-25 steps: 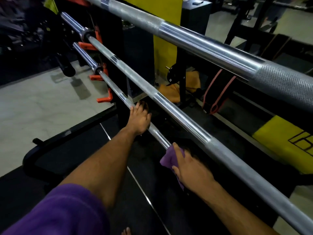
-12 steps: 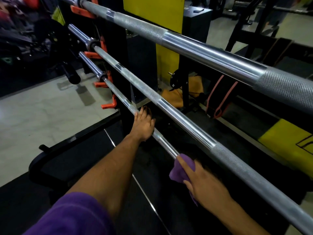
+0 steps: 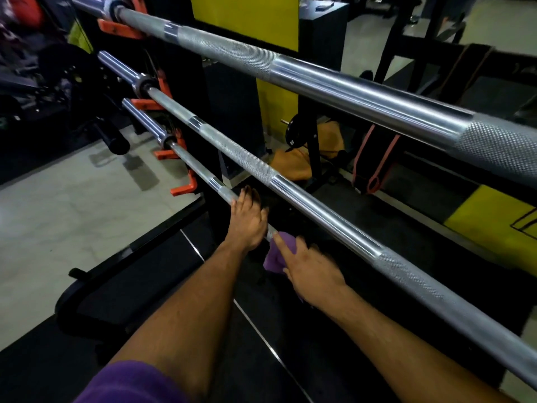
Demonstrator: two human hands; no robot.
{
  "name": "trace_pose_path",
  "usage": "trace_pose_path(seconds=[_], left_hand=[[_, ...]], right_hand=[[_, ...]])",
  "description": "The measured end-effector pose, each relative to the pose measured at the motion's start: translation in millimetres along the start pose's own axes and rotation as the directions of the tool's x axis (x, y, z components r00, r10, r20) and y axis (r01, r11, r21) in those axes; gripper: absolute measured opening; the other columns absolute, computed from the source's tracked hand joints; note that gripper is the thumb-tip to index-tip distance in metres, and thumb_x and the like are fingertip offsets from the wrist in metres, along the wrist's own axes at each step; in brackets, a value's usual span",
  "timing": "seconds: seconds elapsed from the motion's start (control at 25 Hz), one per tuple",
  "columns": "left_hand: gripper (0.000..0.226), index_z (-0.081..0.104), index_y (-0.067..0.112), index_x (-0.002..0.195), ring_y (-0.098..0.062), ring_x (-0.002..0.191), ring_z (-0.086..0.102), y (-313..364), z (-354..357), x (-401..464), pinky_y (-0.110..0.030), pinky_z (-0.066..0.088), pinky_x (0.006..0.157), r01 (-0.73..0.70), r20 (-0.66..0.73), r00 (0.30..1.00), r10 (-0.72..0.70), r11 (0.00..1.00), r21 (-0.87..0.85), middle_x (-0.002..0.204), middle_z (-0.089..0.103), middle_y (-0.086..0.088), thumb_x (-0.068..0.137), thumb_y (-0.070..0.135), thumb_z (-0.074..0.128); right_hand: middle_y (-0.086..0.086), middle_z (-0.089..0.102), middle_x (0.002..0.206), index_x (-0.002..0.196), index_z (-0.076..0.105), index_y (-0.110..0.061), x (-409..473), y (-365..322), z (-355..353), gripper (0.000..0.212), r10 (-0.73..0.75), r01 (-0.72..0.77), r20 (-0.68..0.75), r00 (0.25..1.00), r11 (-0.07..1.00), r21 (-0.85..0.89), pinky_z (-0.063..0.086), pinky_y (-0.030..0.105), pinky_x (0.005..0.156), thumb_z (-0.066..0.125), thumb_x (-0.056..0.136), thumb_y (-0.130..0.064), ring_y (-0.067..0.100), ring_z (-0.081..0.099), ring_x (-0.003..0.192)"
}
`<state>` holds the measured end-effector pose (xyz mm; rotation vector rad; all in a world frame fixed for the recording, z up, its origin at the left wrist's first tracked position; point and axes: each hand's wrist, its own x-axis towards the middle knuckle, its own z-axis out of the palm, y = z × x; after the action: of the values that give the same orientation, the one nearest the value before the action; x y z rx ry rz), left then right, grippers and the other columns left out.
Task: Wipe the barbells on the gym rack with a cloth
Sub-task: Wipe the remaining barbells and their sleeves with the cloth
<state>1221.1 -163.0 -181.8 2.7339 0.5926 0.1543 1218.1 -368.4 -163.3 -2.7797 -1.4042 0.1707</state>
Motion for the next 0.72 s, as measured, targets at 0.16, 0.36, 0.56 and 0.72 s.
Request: trace_pose_path(seconds=[0.16, 0.36, 0.56, 0.72], left_hand=[[0.061, 0.02, 0.001, 0.157, -0.029, 0.154, -0.003, -1, -4, 0, -0.051, -0.001, 0.124, -0.011, 0.044, 0.999, 0.011, 1.0, 0.009, 0.166, 0.009, -0.018, 0.107, 0.035, 0.03], [0.061, 0.022, 0.005, 0.157, -0.031, 0.154, -0.008, 1, -18, -1, -0.054, -0.001, 0.122, -0.036, 0.174, 0.984, 0.028, 0.999, 0.041, 0.166, 0.005, -0.018, 0.107, 0.04, 0.03], [0.059, 0.02, 0.01, 0.158, -0.034, 0.152, -0.017, 6, -41, -4, -0.057, -0.006, 0.122, -0.098, 0.351, 0.934, 0.069, 0.993, 0.065, 0.166, -0.005, -0.019, 0.107, 0.04, 0.026], [0.063, 0.01, 0.01, 0.159, -0.034, 0.153, -0.01, 4, -49, 7, -0.061, -0.011, 0.119, -0.222, 0.476, 0.875, 0.091, 0.948, 0.226, 0.167, 0.0, -0.016, 0.106, 0.044, 0.019]], right_hand=[[0.006, 0.04, 0.136, 0.157, 0.005, -0.043, -55, 17, -4, 0.07, -0.01, 0.008, 0.027, 1.0, 0.998, 0.069, 0.051, 0.04, 0.078, 0.045, 0.101, -0.036, 0.027, 0.057, 0.098], [-0.017, 0.039, 0.138, 0.143, 0.037, -0.052, -116, 21, -34, 0.05, 0.09, -0.098, 0.043, 0.995, 0.965, 0.244, 0.05, 0.037, 0.092, 0.016, 0.098, -0.048, 0.011, 0.052, 0.112], [-0.037, 0.043, 0.132, 0.128, 0.044, -0.065, -150, 4, -59, 0.034, 0.233, -0.197, -0.082, 0.969, 0.93, 0.311, 0.04, 0.018, 0.098, 0.041, 0.102, -0.043, -0.01, 0.049, 0.112], [-0.018, 0.056, 0.136, 0.138, 0.052, -0.035, -170, -28, -38, 0.041, 0.501, -0.192, -0.213, 0.839, 0.638, 0.746, 0.04, 0.015, 0.103, 0.056, 0.1, -0.018, 0.001, 0.055, 0.123]])
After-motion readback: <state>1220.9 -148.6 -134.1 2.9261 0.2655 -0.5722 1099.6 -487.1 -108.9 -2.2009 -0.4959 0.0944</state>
